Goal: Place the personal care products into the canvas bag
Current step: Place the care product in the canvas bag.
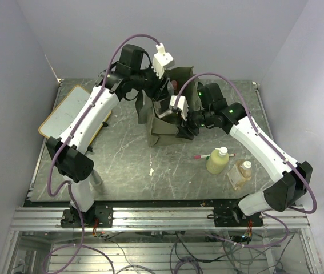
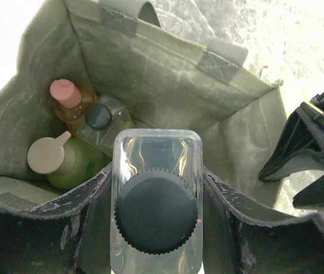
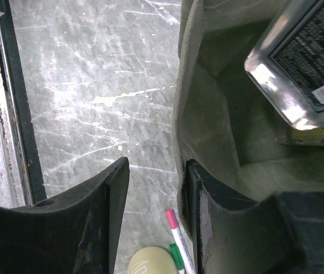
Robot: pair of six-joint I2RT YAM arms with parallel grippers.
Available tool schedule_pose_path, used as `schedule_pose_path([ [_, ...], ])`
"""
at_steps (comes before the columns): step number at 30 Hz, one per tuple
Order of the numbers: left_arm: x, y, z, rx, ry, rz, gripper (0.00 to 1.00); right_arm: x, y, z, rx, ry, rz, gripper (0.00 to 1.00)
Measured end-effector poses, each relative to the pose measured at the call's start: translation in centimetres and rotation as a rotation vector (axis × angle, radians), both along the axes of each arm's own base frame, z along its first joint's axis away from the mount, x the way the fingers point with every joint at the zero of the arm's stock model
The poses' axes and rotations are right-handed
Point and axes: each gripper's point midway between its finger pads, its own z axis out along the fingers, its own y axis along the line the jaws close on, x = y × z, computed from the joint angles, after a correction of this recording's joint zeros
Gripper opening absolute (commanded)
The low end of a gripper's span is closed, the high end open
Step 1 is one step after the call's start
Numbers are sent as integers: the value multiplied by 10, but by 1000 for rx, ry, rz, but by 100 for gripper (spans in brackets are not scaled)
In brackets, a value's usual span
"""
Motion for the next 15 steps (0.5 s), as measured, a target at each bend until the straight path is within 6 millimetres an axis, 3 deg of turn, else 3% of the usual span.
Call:
schedule_pose_path([
  [9,-8,11,-25,113,-54,-81,7,-1,1,0,3,-8,17,43],
  [15,-7,13,-26,156,-77,-118,7,-4,2,2,7,-13,45,43],
])
